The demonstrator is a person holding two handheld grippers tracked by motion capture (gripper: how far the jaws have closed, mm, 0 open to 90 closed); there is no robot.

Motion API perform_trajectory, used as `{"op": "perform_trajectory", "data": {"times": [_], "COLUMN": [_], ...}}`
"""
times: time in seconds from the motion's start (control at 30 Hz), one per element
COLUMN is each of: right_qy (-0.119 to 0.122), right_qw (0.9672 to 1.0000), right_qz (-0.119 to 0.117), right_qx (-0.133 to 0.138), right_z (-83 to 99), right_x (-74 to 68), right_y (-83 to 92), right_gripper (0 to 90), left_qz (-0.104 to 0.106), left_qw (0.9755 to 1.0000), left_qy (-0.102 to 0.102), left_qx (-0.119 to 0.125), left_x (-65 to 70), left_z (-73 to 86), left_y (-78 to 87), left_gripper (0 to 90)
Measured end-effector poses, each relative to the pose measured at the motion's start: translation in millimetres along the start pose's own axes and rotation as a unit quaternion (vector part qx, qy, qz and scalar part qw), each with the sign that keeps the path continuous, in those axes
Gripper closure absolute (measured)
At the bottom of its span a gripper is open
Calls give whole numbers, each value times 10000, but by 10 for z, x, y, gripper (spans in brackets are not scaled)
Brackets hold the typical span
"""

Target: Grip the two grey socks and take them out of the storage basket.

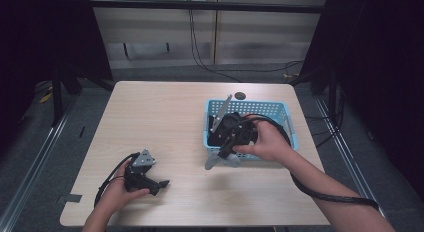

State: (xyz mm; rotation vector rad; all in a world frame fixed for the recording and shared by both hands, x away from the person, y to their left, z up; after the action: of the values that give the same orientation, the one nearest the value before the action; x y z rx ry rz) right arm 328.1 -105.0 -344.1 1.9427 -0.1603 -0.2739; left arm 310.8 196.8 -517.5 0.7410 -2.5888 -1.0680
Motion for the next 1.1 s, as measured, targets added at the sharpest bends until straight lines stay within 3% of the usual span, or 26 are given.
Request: {"op": "perform_trajectory", "data": {"times": [0.37, 0.83, 0.97, 1.1], "right_qy": [6, 57, -44, -144], "right_qw": [9999, 9997, 9994, 9994], "right_qz": [-115, -167, -244, -274], "right_qx": [-120, -195, -230, -162], "right_z": [49, 150, 209, 238], "right_x": [40, 28, 32, 23], "right_y": [-290, -480, -531, -472], "right_gripper": [855, 839, 766, 654], "left_qz": [0, -1, -1, -2], "left_qw": [10000, 10000, 10000, 10000], "left_qy": [3, 2, 2, -1], "left_qx": [-11, -10, -11, -11], "left_x": [1, 1, 1, 1], "left_z": [0, 0, 0, 0], "left_y": [1, 1, 1, 1], "left_gripper": [2, 2, 2, 2]}}
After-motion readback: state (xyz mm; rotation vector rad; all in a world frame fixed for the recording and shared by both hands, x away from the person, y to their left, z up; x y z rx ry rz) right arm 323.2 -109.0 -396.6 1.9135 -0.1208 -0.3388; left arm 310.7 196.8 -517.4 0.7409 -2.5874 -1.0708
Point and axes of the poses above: each handheld gripper's, and its own axes: y roughly backward along the jaws, z roughly out of its underside, x roughly to its right, the point moved 1 cm from there along -y, roughly forward along the jaws
